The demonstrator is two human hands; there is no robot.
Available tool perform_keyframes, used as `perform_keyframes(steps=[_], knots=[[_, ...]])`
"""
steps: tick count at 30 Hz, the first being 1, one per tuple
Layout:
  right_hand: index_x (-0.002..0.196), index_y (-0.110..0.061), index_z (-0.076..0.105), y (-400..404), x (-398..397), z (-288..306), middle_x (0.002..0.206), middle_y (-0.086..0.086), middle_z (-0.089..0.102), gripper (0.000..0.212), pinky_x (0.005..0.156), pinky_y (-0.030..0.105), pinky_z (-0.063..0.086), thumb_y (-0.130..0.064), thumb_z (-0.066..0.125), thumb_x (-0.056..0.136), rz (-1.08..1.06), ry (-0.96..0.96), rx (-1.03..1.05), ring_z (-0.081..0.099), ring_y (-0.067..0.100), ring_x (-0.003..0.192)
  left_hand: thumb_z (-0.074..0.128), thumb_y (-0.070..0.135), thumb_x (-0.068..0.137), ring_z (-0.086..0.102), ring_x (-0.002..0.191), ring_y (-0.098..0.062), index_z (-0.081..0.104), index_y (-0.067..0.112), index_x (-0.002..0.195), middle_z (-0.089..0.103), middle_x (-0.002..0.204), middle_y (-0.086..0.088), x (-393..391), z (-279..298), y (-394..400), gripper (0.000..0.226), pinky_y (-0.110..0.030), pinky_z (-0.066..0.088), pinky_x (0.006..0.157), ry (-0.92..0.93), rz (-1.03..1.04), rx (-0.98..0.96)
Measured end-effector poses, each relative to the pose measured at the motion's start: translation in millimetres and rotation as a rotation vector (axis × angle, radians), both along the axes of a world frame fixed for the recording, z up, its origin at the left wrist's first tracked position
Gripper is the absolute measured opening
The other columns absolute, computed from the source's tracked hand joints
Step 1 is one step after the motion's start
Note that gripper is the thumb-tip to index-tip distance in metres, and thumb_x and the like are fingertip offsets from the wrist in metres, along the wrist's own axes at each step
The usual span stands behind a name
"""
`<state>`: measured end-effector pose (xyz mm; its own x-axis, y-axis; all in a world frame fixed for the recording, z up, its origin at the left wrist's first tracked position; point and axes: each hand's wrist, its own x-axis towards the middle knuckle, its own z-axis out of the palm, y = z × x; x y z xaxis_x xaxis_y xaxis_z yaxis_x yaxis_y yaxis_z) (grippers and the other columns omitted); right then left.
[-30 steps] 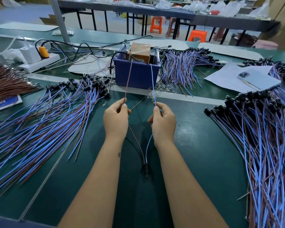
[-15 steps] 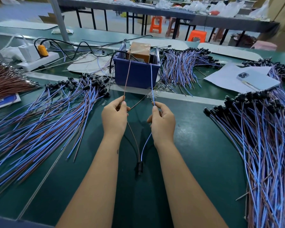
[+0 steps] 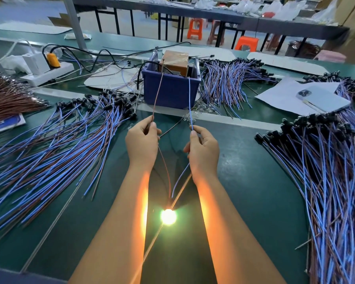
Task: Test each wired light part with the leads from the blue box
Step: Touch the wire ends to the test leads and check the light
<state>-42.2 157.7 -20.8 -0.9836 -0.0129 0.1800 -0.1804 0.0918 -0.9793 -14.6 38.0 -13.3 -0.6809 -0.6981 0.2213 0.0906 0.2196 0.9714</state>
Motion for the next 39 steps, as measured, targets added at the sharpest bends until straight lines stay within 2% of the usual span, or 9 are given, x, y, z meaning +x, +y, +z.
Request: perform_keyframes(steps=[7,12,17,22,27,31,34,36,39], knots=[[0.106,-0.028,0.062,0,-1,0,0.052,-0.006,0.054,0.018,0.050,0.019,0.039,-0.019,0.046,0.100,0.000,0.005,0.004,0.046,0.003,0.046,0.050,0.010,0.099,0.055,0.060,-0.004,0.059,0.009,0.129,0.065,0.080,-0.003,2,1,0,0.031,-0.023,0.050,0.066,0.007,0.008,0.003],[0.107,-0.028,0.063,1,1,-1,0.051,-0.008,0.054,0.019,0.051,0.019,0.042,-0.021,0.047,0.100,0.014,0.000,-0.019,0.048,0.002,0.049,0.051,0.013,0.099,0.057,0.060,-0.003,0.060,0.012,0.128,0.066,0.078,0.004,2,-1,1,0.030,-0.022,0.050,0.065,-0.004,-0.007,0.025],[0.095,-0.034,0.064,4,4,3,0.052,-0.008,0.053,0.024,0.052,0.019,0.039,-0.013,0.051,0.098,0.133,0.021,-0.152,0.047,0.006,0.052,0.057,0.012,0.096,0.060,0.064,0.004,0.069,0.020,0.109,0.072,0.072,0.011,3,2,14,0.020,-0.011,0.046,0.057,0.033,-0.215,0.138],[0.085,-0.020,0.055,4,6,3,0.060,-0.001,0.059,0.016,0.050,0.013,0.038,-0.007,0.056,0.095,0.182,0.042,-0.200,0.049,0.003,0.049,0.061,0.006,0.092,0.065,0.080,0.000,0.072,0.020,0.096,0.074,0.082,0.010,3,3,29,0.018,-0.013,0.049,0.072,0.052,-0.323,0.100],[0.081,-0.022,0.062,6,6,2,0.064,0.005,0.058,0.016,0.058,0.023,0.042,-0.010,0.064,0.091,0.175,0.048,-0.182,0.053,0.009,0.058,0.062,0.007,0.091,0.066,0.090,-0.011,0.073,0.014,0.098,0.074,0.097,-0.003,2,1,32,0.015,-0.021,0.053,0.083,0.022,-0.300,0.133],[0.081,-0.023,0.068,5,6,2,0.064,0.007,0.057,0.013,0.060,0.023,0.043,-0.012,0.067,0.088,0.194,0.074,-0.152,0.050,0.010,0.060,0.065,0.014,0.091,0.064,0.070,0.002,0.074,0.019,0.087,0.074,0.078,0.011,2,4,28,0.011,-0.011,0.046,0.060,0.037,-0.299,0.299],[0.080,-0.023,0.070,5,6,2,0.065,-0.004,0.063,0.017,0.060,0.019,0.045,-0.010,0.064,0.090,0.240,0.078,-0.150,0.053,0.007,0.061,0.064,0.016,0.091,0.043,0.046,0.000,0.070,0.016,0.087,0.055,0.055,0.014,2,5,26,0.007,-0.013,0.035,0.046,0.047,-0.333,0.438],[0.084,-0.024,0.070,4,5,1,0.066,-0.004,0.062,0.023,0.062,0.020,0.045,-0.004,0.060,0.090,0.248,0.064,-0.143,0.053,0.009,0.063,0.060,0.012,0.094,0.032,0.042,-0.001,0.065,0.012,0.086,0.042,0.051,0.010,1,7,24,0.010,-0.013,0.028,0.041,0.117,-0.348,0.579],[0.100,-0.033,0.068,1,6,0,0.065,0.001,0.056,0.038,0.059,0.020,0.042,0.000,0.061,0.085,0.272,0.059,-0.033,0.046,0.012,0.060,0.057,0.009,0.096,0.038,0.041,-0.001,0.061,0.012,0.083,0.046,0.052,0.007,2,11,20,0.014,-0.012,0.033,0.039,0.189,-0.338,0.715]])
